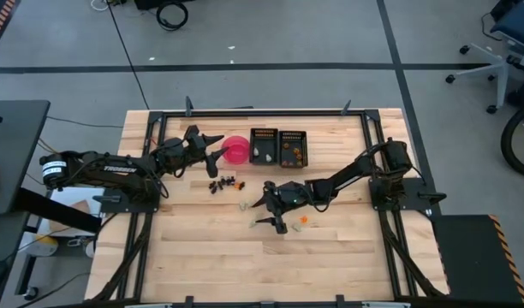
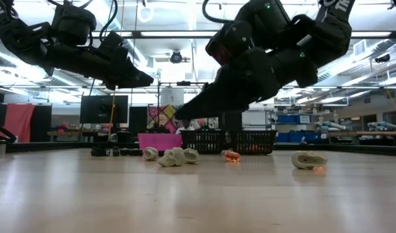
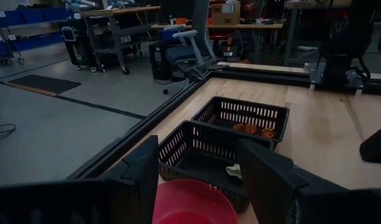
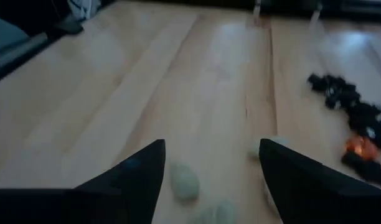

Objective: Sort Halloween decoration
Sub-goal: Put the white skull toy into the left black bin

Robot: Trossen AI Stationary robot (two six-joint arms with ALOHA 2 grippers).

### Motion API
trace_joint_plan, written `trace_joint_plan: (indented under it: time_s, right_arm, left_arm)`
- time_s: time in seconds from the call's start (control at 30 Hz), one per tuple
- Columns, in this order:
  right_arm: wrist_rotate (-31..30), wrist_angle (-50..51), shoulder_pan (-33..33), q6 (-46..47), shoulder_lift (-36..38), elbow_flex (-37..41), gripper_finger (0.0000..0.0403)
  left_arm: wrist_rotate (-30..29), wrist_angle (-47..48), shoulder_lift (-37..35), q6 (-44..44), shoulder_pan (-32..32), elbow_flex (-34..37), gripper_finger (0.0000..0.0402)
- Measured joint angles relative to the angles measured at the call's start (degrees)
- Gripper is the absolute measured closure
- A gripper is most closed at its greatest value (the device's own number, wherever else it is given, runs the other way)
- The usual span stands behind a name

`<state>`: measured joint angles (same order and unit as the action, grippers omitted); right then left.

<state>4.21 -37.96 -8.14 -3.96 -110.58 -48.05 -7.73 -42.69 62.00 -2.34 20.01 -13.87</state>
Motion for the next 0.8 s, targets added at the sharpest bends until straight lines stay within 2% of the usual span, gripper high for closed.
trace_joint_plan:
  time_s: [0.33, 0.47, 0.63, 0.8]
  right_arm:
    - [2.3, -3.3, -0.1, -2.5, -9.4, -5.0, 0.0141]
    - [3.3, -3.7, -0.1, -3.6, -11.0, -5.8, 0.0149]
    - [3.4, -2.9, -0.1, -3.7, -12.1, -5.5, 0.0172]
    - [3.4, -2.2, -0.1, -4.2, -12.1, -5.5, 0.0217]
  left_arm:
    - [0.0, 0.1, 0.0, 0.7, 0.0, 0.0, 0.0212]
    - [0.0, 0.2, 0.0, 0.7, 0.0, 0.0, 0.0212]
    - [0.0, 0.3, 0.0, 0.7, 0.0, 0.0, 0.0212]
    - [0.0, 0.5, 0.0, 0.3, 0.0, 0.0, 0.0212]
